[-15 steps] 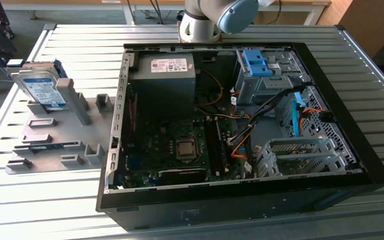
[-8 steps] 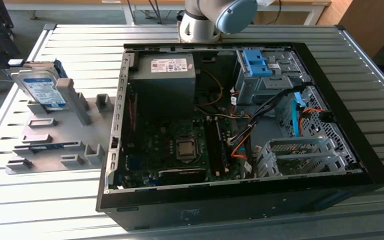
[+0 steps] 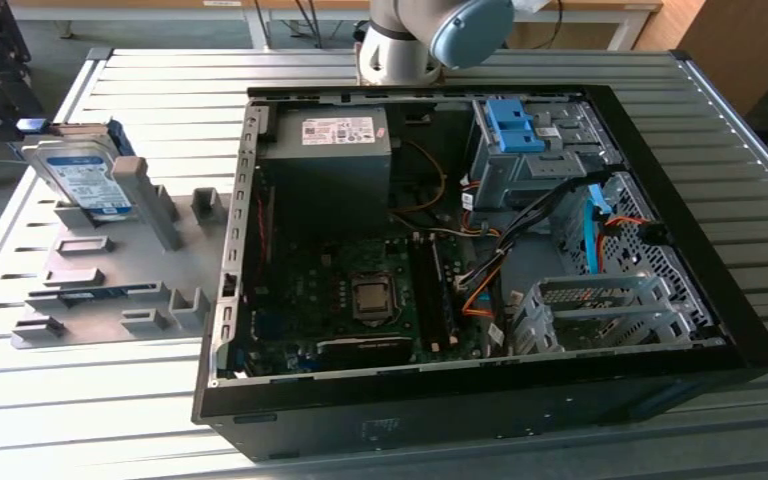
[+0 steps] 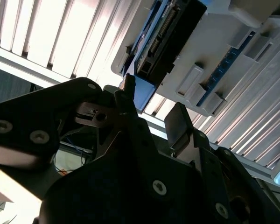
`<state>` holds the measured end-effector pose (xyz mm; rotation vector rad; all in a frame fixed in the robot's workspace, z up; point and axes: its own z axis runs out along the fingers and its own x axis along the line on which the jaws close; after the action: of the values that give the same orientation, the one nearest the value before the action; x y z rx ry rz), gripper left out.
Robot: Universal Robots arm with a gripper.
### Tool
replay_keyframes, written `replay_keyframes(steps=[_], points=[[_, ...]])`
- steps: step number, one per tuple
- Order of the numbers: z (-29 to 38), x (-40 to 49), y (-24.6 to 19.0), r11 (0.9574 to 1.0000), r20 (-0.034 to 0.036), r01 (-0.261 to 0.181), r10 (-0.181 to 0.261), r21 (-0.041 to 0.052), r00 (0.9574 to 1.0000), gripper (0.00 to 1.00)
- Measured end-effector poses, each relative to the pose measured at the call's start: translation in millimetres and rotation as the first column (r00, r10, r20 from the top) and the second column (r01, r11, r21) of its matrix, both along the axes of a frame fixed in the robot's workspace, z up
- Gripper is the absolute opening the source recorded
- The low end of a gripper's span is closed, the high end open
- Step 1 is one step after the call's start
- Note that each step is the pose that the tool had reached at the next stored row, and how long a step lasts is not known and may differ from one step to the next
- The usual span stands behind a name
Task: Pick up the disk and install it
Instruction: 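Pick up the disk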
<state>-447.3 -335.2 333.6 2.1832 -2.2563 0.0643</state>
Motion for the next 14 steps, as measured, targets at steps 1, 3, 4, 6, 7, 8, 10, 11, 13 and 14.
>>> replay_keyframes(steps=[1, 3, 4, 6, 7, 8, 10, 11, 13, 14], points=[[-0.7, -0.1, 0.7, 1.0, 0.0001, 0.0, 0.0, 0.0001, 1.0, 0.53], [-2.2, -0.2, 1.8, 1.0, 0.0002, 0.0, 0.0, 0.0, 1.0, 0.53], [-3.0, -0.4, 2.3, 1.0, 0.0001, 0.0, 0.0, 0.0, 1.0, 0.53], [-5.5, -0.6, 3.0, 1.0, 0.0001, 0.0, 0.0, -0.0002, 1.0, 0.53], [-6.9, -0.8, 3.1, 1.0, 0.0001, 0.0, 0.0, -0.0002, 1.0, 0.53], [-8.4, -1.1, 3.2, 1.0, 0.0002, 0.0, 0.0, -0.0003, 1.0, 0.53], [-11.3, -2.5, 3.2, 1.0, 0.0, 0.0, 0.0, -0.0004, 1.0, 0.53], [-12.9, -3.1, 3.2, 1.0, 0.0, 0.0, 0.0, -0.0004, 1.0, 0.53], [-16.6, -3.7, 3.1, 1.0, 0.0002, 0.0, 0.0, -0.0003, 1.0, 0.53], [-18.5, -3.7, 3.2, 1.0, 0.0002, 0.0, 0.0, -0.0003, 1.0, 0.53]])
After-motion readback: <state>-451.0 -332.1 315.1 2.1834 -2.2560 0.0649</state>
